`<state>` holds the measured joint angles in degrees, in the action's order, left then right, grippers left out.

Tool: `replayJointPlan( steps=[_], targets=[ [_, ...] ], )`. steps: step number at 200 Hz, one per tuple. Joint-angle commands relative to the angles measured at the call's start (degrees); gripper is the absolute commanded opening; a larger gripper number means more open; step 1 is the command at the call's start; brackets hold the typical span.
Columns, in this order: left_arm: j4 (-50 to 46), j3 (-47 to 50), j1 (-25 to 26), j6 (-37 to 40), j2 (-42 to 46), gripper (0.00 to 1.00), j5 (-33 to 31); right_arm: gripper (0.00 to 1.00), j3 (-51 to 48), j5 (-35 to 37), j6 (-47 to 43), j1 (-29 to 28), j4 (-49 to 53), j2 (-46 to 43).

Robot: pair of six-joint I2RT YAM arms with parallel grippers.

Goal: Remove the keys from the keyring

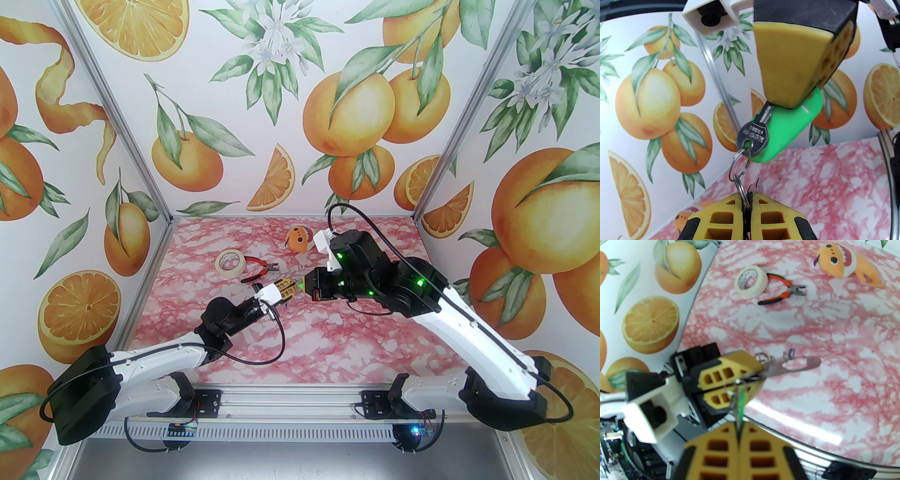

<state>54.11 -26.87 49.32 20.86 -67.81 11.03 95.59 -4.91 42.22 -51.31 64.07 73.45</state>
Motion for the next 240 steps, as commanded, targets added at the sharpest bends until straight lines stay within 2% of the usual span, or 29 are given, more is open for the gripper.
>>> replayJointPlan(
  steps=[1, 18, 29, 49, 63, 78, 92, 119, 138, 149, 163, 178, 200, 240],
  targets=[
    [-1.8, -2.6, -0.1, 4.4, 1.7, 0.0, 2.4, 0.0, -2.5, 0.1, 0.7, 0.9, -3.2, -3.3],
    [-1.5, -2.9, -0.1, 7.1, 2.1, 0.0, 4.2, 0.0, -4.5, -2.8, 0.6, 1.9, -5.1, -5.0],
    [-0.9, -3.1, -0.1, 8.6, 2.1, 0.0, 5.4, 0.06, -6.2, -5.0, 0.4, 3.2, -6.2, -6.2],
    [-2.6, -4.9, -0.2, 10.9, 1.9, 0.0, 7.4, 0.09, -9.5, -8.7, -0.1, 6.5, -8.3, -8.6],
    [-4.0, -6.1, -0.4, 11.6, 1.6, 0.0, 8.5, 0.18, -12.3, -12.4, -2.1, 8.2, -11.6, -10.7],
    [-5.1, -7.4, -0.5, 12.2, 1.5, 0.0, 9.4, 0.21, -15.7, -15.3, -4.4, 10.1, -15.7, -13.3],
    [-7.4, -8.9, -0.8, 13.1, 1.6, 0.0, 10.3, 0.29, -18.5, -18.2, -9.9, 11.1, -19.5, -15.4],
    [-12.3, -10.6, -0.9, 14.7, 2.9, 0.0, 13.1, 0.37, -24.3, -24.6, -22.2, 12.7, -28.6, -20.1],
    [-16.3, -13.1, -0.9, 16.0, 2.7, 0.0, 15.2, 0.44, -28.9, -30.9, -26.7, 14.7, -37.6, -23.1],
    [-19.6, -14.5, -1.0, 16.8, 2.8, 0.0, 15.6, 0.45, -30.5, -33.0, -28.8, 16.5, -40.6, -24.1],
    [-20.5, -15.2, -0.9, 17.2, 2.9, 0.0, 15.0, 0.46, -32.0, -37.0, -28.0, 19.8, -45.0, -23.9],
    [-20.9, -15.7, -0.9, 18.4, 2.7, 0.0, 14.3, 0.53, -33.1, -41.2, -23.0, 23.4, -49.8, -22.6],
    [-23.4, -17.8, -1.1, 20.5, 2.3, 0.0, 13.8, 0.58, -34.0, -47.4, -17.4, 25.8, -53.9, -20.3],
    [-25.3, -20.0, -1.2, 22.9, 1.5, 0.0, 13.9, 0.62, -32.5, -50.0, -15.5, 26.3, -50.6, -16.6]
  ],
)
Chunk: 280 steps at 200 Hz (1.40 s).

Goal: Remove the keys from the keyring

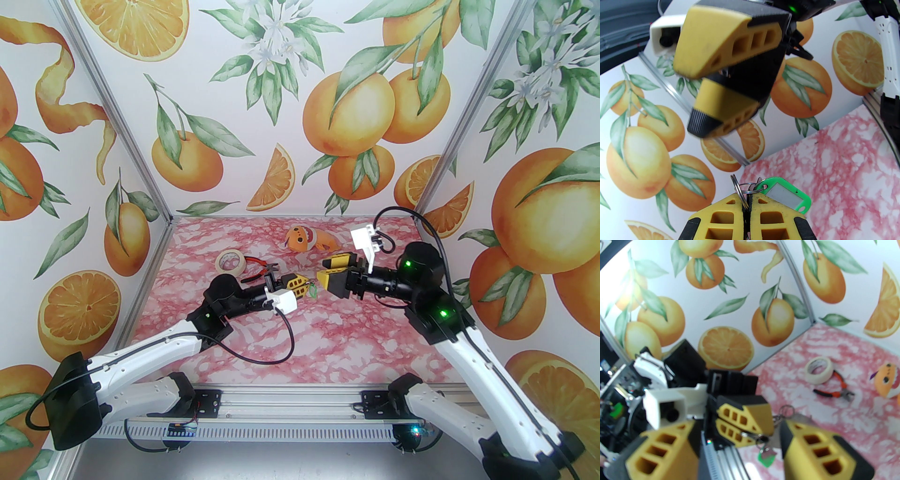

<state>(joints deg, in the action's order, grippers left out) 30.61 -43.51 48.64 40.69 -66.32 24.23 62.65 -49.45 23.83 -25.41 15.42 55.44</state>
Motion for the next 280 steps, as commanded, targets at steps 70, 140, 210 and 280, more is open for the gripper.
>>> replayJointPlan(
  steps=[70, 140, 210, 280],
  targets=[
    [-1.6, -4.6, -0.8, 4.0, -1.3, 0.0, 0.8, 0.66, 0.4, -6.1, 1.5, 0.4, 4.8, 2.5],
    [-1.9, -5.5, -0.8, 3.3, -1.1, 0.0, 1.7, 0.67, 1.7, -6.1, -2.9, 0.5, 6.9, 0.6],
    [-2.0, -5.7, -3.6, -3.8, -0.7, 0.0, 8.5, 0.54, 5.3, 0.3, -17.4, 3.3, 11.0, -2.2],
    [-11.1, -9.1, -4.4, -1.0, -1.3, 0.0, 12.3, 0.52, 3.6, 4.8, -51.2, 3.1, 15.7, -0.4]
  ],
)
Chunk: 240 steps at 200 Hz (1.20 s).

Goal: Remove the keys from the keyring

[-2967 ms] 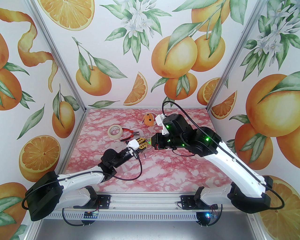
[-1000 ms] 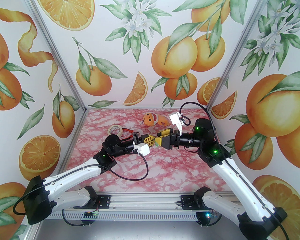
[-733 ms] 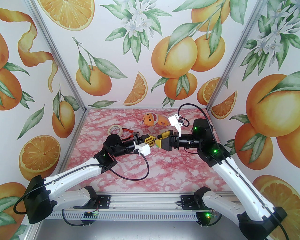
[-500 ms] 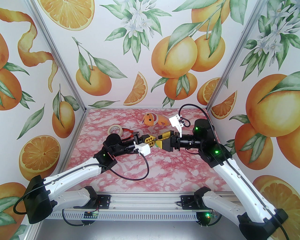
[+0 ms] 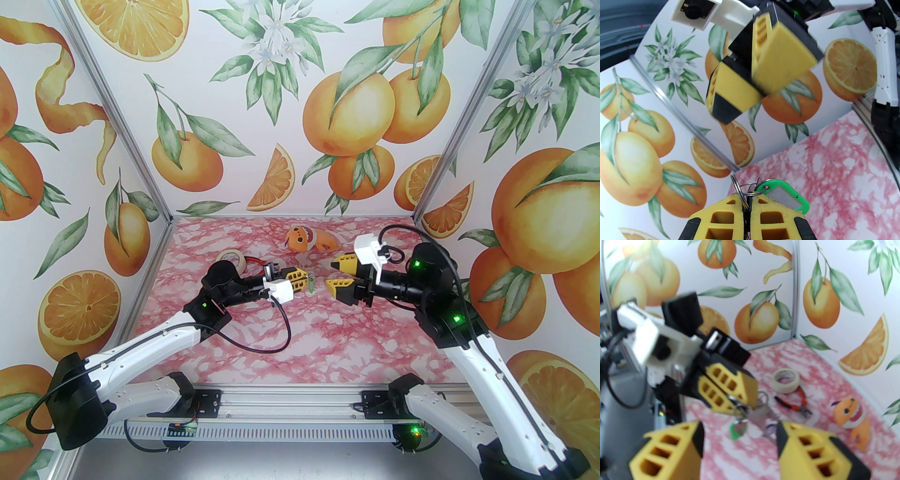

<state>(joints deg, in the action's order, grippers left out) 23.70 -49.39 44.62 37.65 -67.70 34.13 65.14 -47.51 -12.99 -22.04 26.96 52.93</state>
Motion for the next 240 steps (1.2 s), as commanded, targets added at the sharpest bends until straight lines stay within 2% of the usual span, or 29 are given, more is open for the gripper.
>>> replayJointPlan(
  steps=[1, 37, 99, 160, 240],
  targets=[
    [-4.3, -3.2, -0.4, 2.1, 0.0, 0.0, 2.4, 0.52, 1.1, 3.0, -14.5, -0.3, 4.1, 2.1],
    [-9.4, -5.1, -0.4, 7.4, -0.2, 0.0, 1.1, 0.45, -2.0, 8.3, -23.3, -3.1, -0.8, 0.0],
    [-16.5, -9.0, -0.1, 16.2, -0.7, 0.0, -0.9, 0.41, -2.4, 15.7, -35.6, -9.0, 0.7, -0.8],
    [-18.2, -9.1, 0.7, 18.5, -0.6, 0.0, -1.9, 0.37, -1.7, 14.5, -35.9, -9.5, -1.1, 0.0],
    [-19.8, -11.1, 1.4, 20.0, -1.5, 0.0, -1.9, 0.3, 0.9, 12.3, -37.7, -9.9, 1.4, 2.7]
  ],
)
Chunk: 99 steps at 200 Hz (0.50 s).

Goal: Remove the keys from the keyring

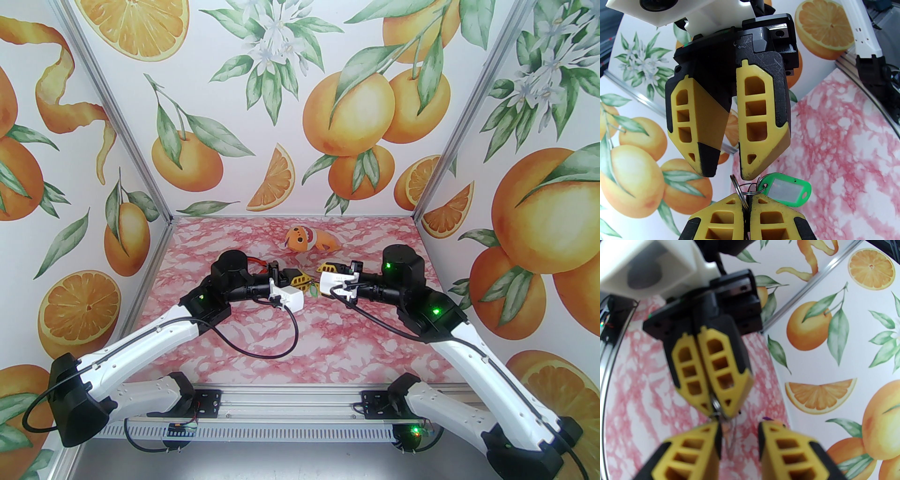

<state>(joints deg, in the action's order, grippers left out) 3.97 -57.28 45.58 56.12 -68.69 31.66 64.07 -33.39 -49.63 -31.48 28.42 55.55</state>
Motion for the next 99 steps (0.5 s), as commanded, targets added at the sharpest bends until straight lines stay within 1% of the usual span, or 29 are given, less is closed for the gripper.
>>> replayJointPlan(
  steps=[1, 48, 99],
  targets=[
    [-0.1, -3.2, 0.5, 1.5, -0.5, 0.0, 0.6, 0.3, 2.0, -1.8, -1.1, -0.5, -0.1, 0.2],
    [-0.4, -3.9, 0.5, 1.6, -1.0, 0.0, 0.8, 0.28, 2.2, -2.9, -1.3, -0.8, 1.2, 0.2],
    [-0.5, -4.2, 0.5, 1.5, -1.1, 0.0, 1.0, 0.21, 2.8, -3.3, -1.8, -1.1, 2.7, 0.9]
  ],
)
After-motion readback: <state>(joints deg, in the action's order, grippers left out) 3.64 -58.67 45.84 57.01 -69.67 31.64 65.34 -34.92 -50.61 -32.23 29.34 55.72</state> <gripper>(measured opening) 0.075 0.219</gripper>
